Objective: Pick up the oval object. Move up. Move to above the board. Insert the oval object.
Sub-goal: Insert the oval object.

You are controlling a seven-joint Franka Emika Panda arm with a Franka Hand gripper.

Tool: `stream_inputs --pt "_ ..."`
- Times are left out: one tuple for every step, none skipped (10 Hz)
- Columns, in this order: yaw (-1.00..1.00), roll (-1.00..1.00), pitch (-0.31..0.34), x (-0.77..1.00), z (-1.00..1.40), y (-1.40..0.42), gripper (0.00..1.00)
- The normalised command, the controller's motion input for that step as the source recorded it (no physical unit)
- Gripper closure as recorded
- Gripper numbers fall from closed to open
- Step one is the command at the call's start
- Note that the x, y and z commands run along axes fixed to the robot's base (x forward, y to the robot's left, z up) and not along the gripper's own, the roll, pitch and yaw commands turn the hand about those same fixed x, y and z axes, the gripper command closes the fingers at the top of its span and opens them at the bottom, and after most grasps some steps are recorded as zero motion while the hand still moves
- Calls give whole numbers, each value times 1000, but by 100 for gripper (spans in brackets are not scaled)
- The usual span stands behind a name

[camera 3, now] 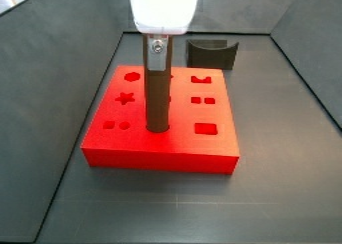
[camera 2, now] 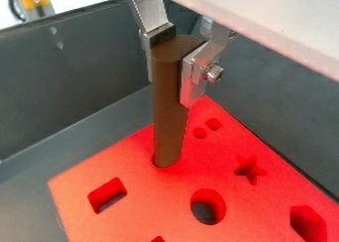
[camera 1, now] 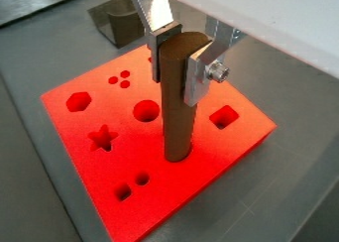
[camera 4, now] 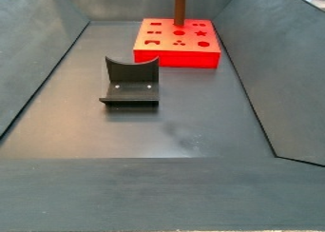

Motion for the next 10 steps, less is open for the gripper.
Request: stream_inputs --pt "0 0 0 120 -83 0 100" --pt "0 -16 -13 17 -149 34 100" --pt "0 30 26 0 -223 89 100" --pt "0 151 150 74 -223 106 100" --pt "63 81 100 157 -354 157 100" --pt "0 -91 -27 83 -343 160 100" --pt "0 -167 -123 14 -360 140 100" --pt "0 -64 -97 0 -406 77 100" --pt "0 -37 -83 0 -389 83 100" --pt "0 0 -57 0 -323 0 100"
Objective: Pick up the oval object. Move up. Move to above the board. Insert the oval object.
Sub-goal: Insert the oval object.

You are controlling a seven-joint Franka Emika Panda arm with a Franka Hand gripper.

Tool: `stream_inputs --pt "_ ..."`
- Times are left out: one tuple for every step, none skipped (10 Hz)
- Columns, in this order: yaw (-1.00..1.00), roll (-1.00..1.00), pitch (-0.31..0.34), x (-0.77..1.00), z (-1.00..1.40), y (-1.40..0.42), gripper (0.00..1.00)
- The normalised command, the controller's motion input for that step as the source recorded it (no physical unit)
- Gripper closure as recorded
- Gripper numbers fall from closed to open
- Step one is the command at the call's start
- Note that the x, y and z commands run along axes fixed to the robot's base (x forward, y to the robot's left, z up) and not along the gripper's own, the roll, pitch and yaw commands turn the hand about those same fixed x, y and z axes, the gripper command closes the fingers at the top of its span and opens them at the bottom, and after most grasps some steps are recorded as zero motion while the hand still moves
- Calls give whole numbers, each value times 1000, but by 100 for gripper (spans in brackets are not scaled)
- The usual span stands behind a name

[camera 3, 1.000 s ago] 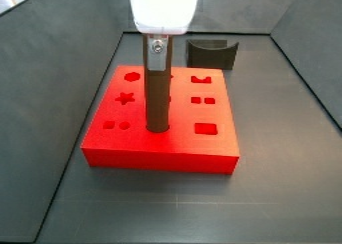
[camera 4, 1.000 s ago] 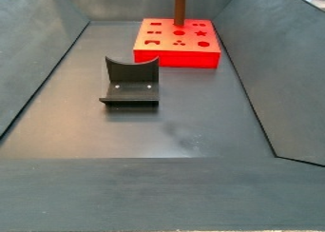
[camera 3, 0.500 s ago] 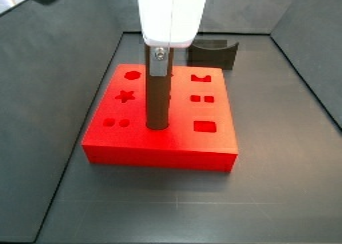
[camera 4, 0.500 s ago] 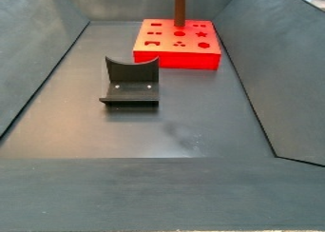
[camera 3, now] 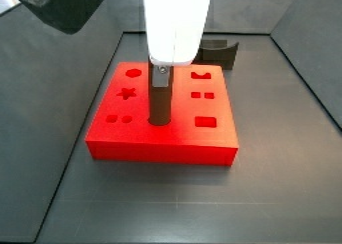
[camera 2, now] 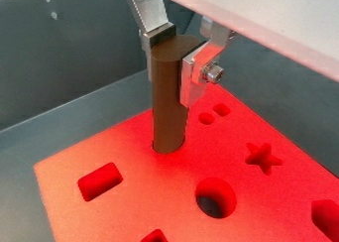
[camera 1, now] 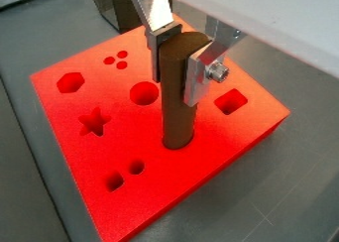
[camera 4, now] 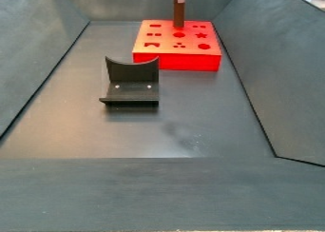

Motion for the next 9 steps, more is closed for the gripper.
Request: stream_inputs --pt "0 0 -57 0 -294 0 100" --pt "0 -111 -313 -229 -426 0 100" --pt "0 -19 -354 -449 -563 0 100" --pt "0 156 -306 -520 -629 -129 100" --pt "0 229 -250 -460 -626 -169 100" --pt "0 67 -144 -86 -331 -14 100" --pt "0 0 -20 -23 0 0 100" --pt "0 17 0 0 0 -17 100" --pt "0 0 -41 0 -89 0 100"
